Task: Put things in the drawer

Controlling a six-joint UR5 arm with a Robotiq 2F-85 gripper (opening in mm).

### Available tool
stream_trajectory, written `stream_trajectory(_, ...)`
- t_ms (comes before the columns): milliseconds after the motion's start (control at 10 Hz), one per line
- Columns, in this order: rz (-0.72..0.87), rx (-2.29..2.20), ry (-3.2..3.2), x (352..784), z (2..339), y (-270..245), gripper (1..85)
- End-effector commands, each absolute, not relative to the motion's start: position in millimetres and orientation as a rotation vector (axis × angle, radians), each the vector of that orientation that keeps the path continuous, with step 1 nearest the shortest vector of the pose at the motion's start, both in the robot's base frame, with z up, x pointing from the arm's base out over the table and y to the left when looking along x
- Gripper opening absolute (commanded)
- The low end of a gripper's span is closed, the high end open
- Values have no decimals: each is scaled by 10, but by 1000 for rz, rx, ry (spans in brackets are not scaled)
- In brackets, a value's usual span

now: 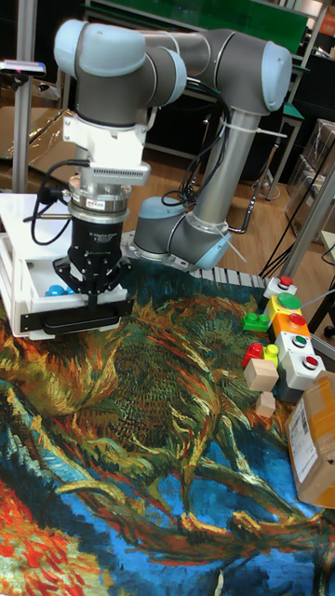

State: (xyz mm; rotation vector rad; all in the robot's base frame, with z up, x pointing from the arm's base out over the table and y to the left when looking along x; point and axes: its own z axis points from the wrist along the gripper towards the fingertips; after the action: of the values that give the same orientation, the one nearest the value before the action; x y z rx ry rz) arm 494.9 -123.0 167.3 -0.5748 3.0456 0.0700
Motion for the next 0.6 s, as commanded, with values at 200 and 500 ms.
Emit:
stream_trajectory(200, 89, -578, 3063, 4754, 1764, -1296, 13)
stream_trajectory(500, 91, -626, 3055, 4626, 1726, -1460, 13)
